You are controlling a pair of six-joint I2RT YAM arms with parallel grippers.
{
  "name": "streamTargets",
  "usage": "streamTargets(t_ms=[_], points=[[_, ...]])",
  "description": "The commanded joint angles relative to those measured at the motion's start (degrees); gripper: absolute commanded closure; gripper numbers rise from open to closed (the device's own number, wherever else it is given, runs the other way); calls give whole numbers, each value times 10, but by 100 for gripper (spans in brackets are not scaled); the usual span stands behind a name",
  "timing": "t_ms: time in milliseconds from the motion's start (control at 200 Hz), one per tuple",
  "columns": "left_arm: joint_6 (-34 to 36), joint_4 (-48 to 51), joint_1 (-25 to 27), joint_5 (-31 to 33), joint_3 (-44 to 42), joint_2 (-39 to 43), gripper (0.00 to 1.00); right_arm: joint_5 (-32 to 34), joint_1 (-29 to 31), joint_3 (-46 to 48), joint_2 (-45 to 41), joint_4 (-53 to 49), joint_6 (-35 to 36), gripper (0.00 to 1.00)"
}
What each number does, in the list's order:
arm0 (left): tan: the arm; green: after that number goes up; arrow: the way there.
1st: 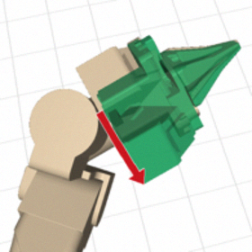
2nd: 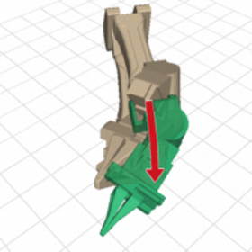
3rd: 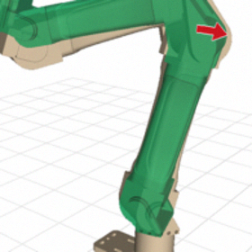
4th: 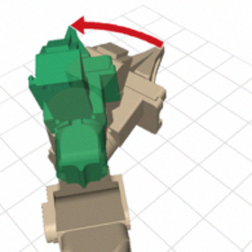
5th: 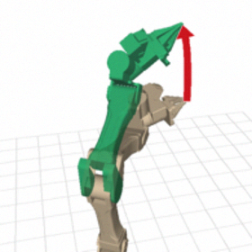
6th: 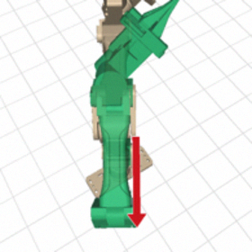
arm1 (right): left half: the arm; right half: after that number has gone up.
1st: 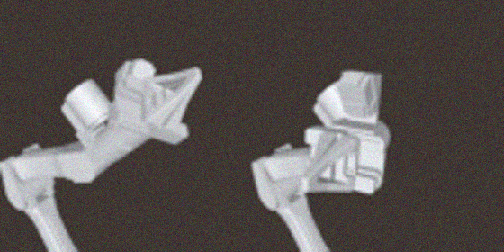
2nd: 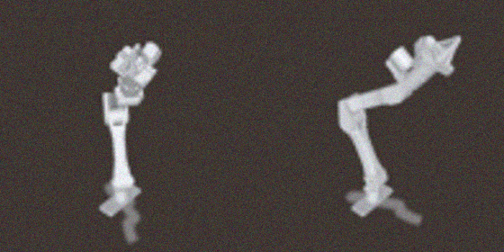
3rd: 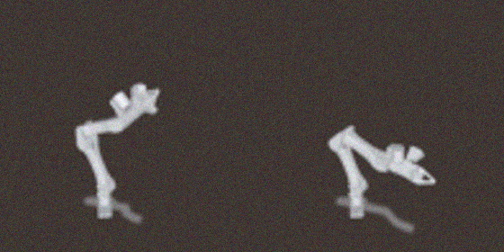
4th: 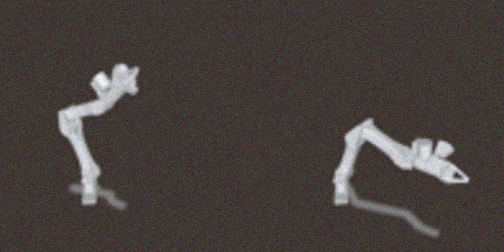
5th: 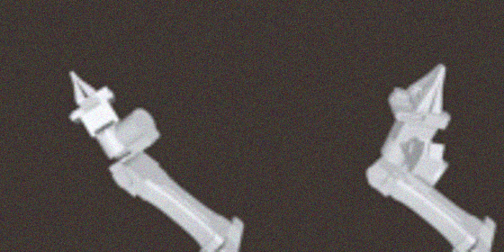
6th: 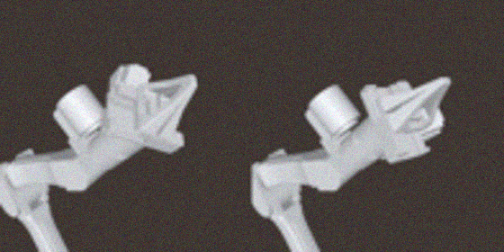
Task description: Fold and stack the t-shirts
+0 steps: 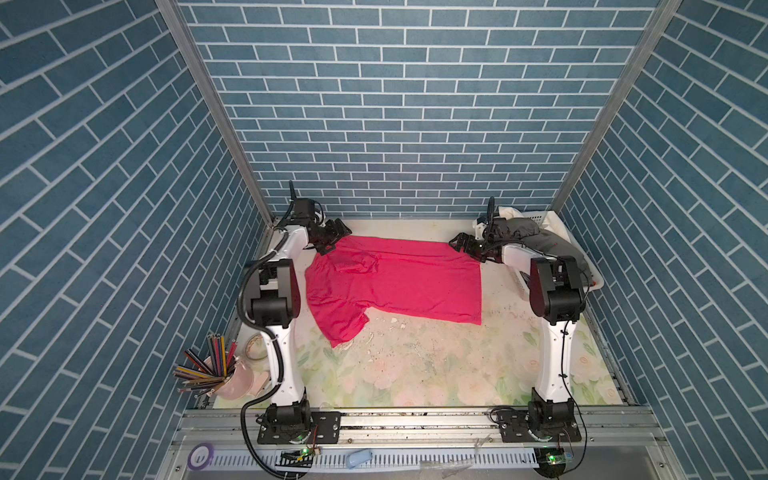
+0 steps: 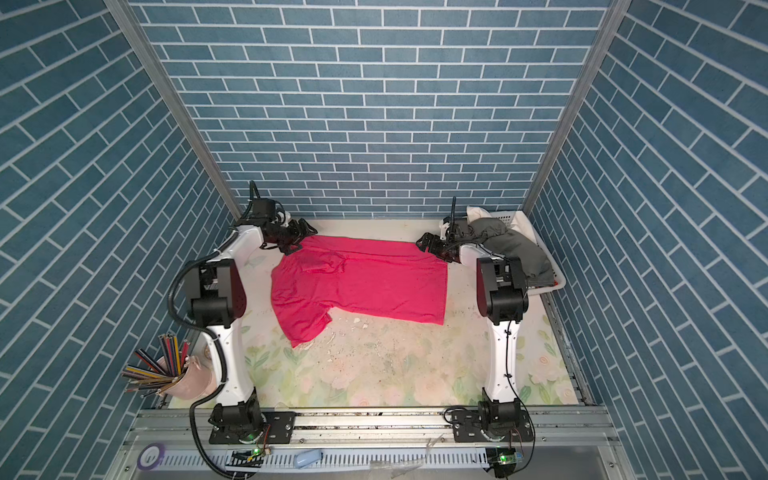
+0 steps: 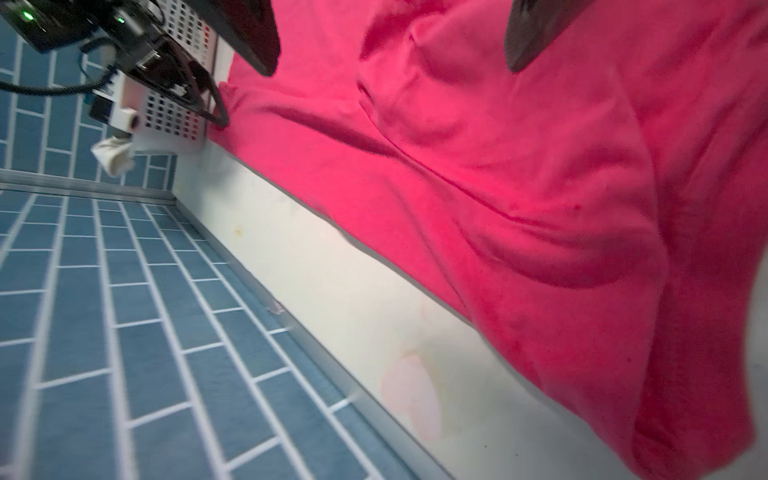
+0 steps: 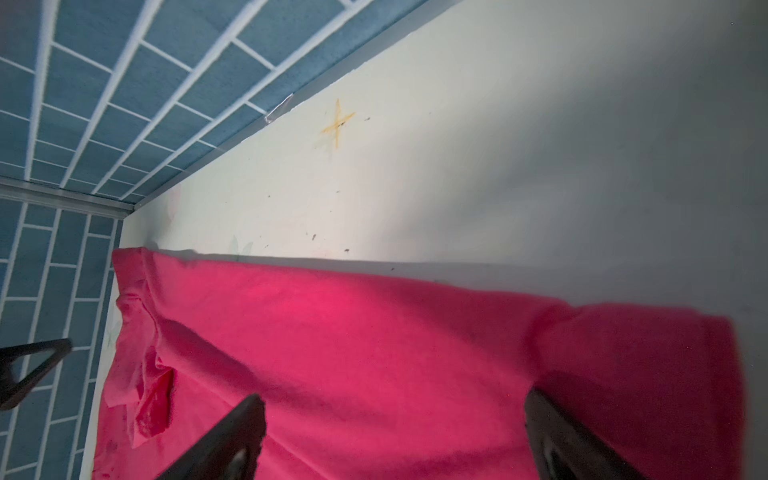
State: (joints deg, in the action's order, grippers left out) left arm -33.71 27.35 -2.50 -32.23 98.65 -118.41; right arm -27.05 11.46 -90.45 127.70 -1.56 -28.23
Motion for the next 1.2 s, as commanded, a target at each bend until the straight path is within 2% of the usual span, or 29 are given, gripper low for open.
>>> streamTargets(t_ms=[0,120,235,330,495,705,1090,1195], points=[[-23,-49,-19,31,-112,100,14,-14,32,21,-64,0,-12,2],[-37,-105,-32,-14,-242,140,14,-17,58,48,-90,21,-27,2],[3,-106,-32,1,-273,125,17,-23,77,72,-101,45,-42,2],[-3,-147,-31,-2,-294,113,19,-22,89,86,-105,56,-46,2],[-34,-193,-22,-21,-279,61,22,-29,100,110,-99,67,-51,2],[-51,-211,-14,-4,-238,17,24,-32,108,153,-96,94,-62,2],[-34,-227,-14,29,-171,-34,27,-42,126,180,-76,123,-76,2],[-37,-258,-13,2,-168,-44,27,-44,128,179,-71,125,-79,2]])
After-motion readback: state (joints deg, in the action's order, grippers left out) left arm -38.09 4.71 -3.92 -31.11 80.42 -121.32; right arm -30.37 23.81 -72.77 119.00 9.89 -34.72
